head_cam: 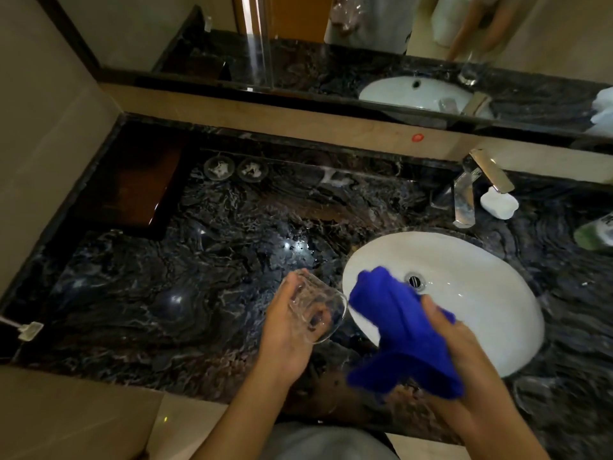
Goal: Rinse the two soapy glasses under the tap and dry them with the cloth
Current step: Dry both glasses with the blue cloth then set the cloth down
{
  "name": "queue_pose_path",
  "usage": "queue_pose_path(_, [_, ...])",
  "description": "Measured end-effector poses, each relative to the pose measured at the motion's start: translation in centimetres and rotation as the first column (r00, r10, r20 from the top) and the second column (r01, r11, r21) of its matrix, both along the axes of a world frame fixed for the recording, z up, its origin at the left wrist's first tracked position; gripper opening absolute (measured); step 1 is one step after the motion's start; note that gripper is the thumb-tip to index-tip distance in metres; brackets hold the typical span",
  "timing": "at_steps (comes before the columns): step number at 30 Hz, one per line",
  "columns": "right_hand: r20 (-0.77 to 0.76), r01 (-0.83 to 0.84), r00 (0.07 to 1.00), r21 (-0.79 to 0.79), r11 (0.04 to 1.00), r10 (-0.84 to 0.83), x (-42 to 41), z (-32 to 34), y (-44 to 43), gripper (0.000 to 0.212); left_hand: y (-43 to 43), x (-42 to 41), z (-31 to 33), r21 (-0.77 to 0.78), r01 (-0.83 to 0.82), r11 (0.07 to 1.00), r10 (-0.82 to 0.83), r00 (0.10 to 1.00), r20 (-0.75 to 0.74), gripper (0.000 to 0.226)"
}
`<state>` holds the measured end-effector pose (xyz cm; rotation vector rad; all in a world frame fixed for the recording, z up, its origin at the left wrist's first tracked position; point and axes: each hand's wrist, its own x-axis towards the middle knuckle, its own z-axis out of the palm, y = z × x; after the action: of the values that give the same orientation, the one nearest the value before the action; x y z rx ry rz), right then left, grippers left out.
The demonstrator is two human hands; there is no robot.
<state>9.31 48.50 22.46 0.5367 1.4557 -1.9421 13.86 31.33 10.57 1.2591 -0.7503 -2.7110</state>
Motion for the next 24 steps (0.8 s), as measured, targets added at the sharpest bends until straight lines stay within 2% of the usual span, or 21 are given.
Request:
queue_pose_path(2, [-0.283,0.014,0.959,0.122,0.992,0.021,-0.3,0.2,-0.6,0.014,0.1,-0.4,0.1,-0.022,0.010,1.000,-0.009,0.999,0.041,0.079])
queue_pose_path(3, [-0.464,0.013,0.881,0.216,0.976,0.091,-0.4,-0.1,-1.1,0.009,0.2,-0.7,0.1,-0.036,0.024,0.999,-0.022,0.999,0.040,0.087])
queue_pose_path(5, [-0.738,0.017,0.593,0.411,0.911,0.322,-0.5,-1.6,-2.3,0.011,0.8,-1.1,0.1,-0.091,0.079,0.993,-0.077,0.997,0.015,0.097])
queue_pose_path(7, [-0.801,0.010,0.267,0.558,0.830,0.535,-0.2,-4.5,-3.5,0.020,0.9,-1.5,0.6,-0.099,0.070,0.993,-0.074,0.997,-0.034,0.080])
queue_pose_path(8, [-0.774,0.001,0.130,0.625,0.780,0.620,0.0,-6.0,-4.1,0.022,0.9,-1.6,0.6,-0.025,0.077,0.997,-0.079,0.994,-0.082,0.069])
queue_pose_path(9, [-0.721,0.010,0.023,0.693,0.721,0.692,0.2,-7.3,-4.6,0.025,0.9,-1.8,0.3,0.064,0.085,0.994,-0.076,0.988,-0.133,0.068])
queue_pose_path(11, [-0.603,0.043,-0.083,0.793,0.607,0.793,0.8,-8.9,-5.5,0.044,0.9,-1.7,0.3,0.159,0.110,0.981,-0.083,0.982,-0.170,0.069])
queue_pose_path(13, [-0.590,0.007,-0.064,0.806,0.591,0.805,0.9,-9.2,-6.1,0.061,0.7,-1.5,-0.3,0.100,0.060,0.993,-0.047,0.991,-0.126,0.078])
queue_pose_path(14, [-0.617,-0.018,-0.010,0.787,0.617,0.787,0.7,-8.9,-6.3,0.058,0.6,-1.5,-0.8,-0.028,0.052,0.998,-0.054,0.995,-0.086,0.088])
queue_pose_path(15, [-0.649,-0.045,0.072,0.757,0.652,0.758,0.3,-8.5,-6.6,0.054,0.5,-1.6,-0.5,-0.162,0.054,0.985,-0.062,0.997,-0.048,0.088])
queue_pose_path(17, [-0.666,-0.117,0.289,0.689,0.715,0.688,-0.4,-7.4,-7.2,0.049,0.3,-1.9,0.3,-0.244,0.016,0.970,-0.027,0.999,-0.040,0.084])
queue_pose_path(20, [-0.626,-0.178,0.627,0.464,0.868,0.463,-1.3,-7.1,-7.4,0.047,-0.2,-2.4,1.8,-0.351,-0.007,0.936,0.002,1.000,-0.016,0.071])
queue_pose_path(21, [-0.623,-0.170,0.662,0.417,0.893,0.417,-1.3,-7.3,-7.3,0.045,-0.3,-2.6,2.4,-0.376,0.008,0.927,-0.014,1.000,-0.012,0.068])
queue_pose_path(22, [-0.656,-0.150,0.626,0.431,0.890,0.423,-1.0,-7.4,-7.2,0.045,-0.6,-2.5,2.2,-0.386,0.025,0.922,-0.036,0.999,-0.022,0.069])
queue_pose_path(23, [-0.708,-0.126,0.535,0.473,0.872,0.462,-0.6,-7.6,-7.1,0.044,-0.5,-2.7,2.3,-0.369,0.044,0.928,-0.050,0.999,-0.005,0.074])
queue_pose_path(24, [-0.758,-0.088,0.376,0.544,0.835,0.533,0.1,-7.9,-6.9,0.044,-1.2,-2.7,1.5,-0.364,0.030,0.931,-0.022,0.999,0.027,0.079])
